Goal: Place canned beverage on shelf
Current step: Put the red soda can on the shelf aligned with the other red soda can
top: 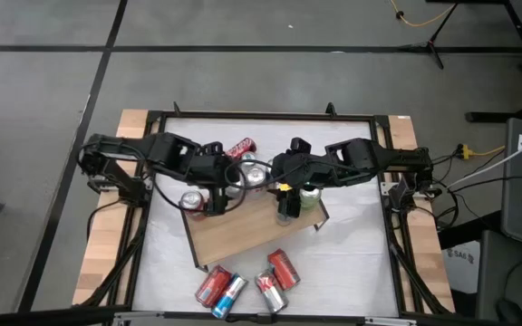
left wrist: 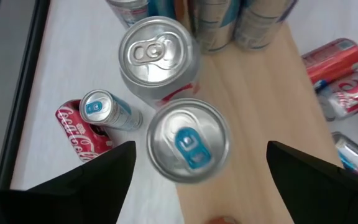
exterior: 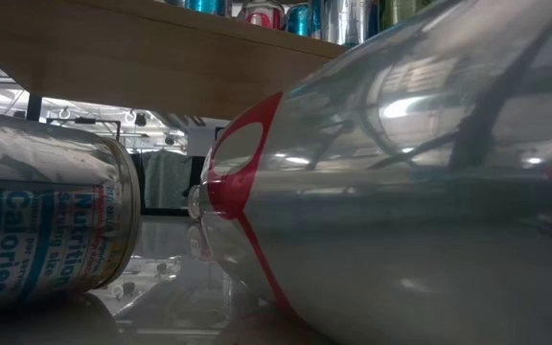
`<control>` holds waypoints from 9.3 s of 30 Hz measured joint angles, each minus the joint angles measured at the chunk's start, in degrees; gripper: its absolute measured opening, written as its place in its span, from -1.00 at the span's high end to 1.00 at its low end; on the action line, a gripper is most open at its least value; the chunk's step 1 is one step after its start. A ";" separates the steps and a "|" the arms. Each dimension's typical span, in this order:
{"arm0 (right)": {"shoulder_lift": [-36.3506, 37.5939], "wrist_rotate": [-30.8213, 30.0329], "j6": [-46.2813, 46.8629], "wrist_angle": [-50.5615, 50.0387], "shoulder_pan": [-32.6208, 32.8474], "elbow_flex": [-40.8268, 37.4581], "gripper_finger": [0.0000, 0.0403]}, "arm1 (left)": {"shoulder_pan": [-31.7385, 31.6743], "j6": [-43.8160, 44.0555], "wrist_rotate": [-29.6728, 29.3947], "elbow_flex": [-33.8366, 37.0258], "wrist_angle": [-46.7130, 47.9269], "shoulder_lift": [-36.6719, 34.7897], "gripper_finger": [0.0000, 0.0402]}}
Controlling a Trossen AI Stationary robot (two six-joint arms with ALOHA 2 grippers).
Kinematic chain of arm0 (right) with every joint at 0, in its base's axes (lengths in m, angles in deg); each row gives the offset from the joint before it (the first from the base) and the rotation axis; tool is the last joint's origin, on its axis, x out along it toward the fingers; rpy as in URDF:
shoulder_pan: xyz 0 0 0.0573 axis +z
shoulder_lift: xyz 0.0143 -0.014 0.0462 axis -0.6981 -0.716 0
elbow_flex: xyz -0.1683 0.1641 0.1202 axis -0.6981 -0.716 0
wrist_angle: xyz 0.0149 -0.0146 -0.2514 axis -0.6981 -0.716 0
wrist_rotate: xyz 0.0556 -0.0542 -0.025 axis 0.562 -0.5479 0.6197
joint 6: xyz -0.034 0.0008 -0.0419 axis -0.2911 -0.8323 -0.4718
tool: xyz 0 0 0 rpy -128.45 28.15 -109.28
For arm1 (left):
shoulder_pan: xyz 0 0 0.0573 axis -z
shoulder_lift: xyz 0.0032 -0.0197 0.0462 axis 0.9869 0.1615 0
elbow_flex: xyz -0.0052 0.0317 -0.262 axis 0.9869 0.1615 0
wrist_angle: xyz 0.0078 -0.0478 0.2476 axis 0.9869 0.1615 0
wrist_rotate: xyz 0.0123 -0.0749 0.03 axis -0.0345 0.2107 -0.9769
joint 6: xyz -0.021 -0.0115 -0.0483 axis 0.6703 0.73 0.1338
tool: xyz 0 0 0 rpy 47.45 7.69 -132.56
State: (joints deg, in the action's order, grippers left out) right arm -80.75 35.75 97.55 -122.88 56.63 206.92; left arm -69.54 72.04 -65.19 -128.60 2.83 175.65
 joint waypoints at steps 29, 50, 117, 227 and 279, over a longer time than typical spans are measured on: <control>0.00 0.00 14.28 -4.58 13.52 -0.01 -0.41 | 2.15 1.22 -0.05 -0.02 0.21 -14.47 -0.75; -0.13 1.62 57.20 3.92 25.90 -14.07 -0.41 | 2.15 1.29 0.11 -0.02 0.20 -15.45 -0.75; -9.14 -1.11 70.81 32.50 25.83 -44.25 -0.41 | 2.14 1.09 -0.10 -0.02 0.15 -15.38 -0.75; -12.74 0.94 55.57 5.31 23.50 -0.67 -0.47 | 7.59 -14.28 8.32 -0.02 -10.87 -15.43 -0.75; -10.69 26.20 35.29 46.64 8.90 -0.12 -0.47 | 20.89 -38.68 9.14 0.00 -23.54 -12.41 -0.75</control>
State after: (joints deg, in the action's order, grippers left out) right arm -91.44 61.95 132.85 -76.24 65.53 206.80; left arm -48.65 33.35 -56.05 -128.60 -20.71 163.24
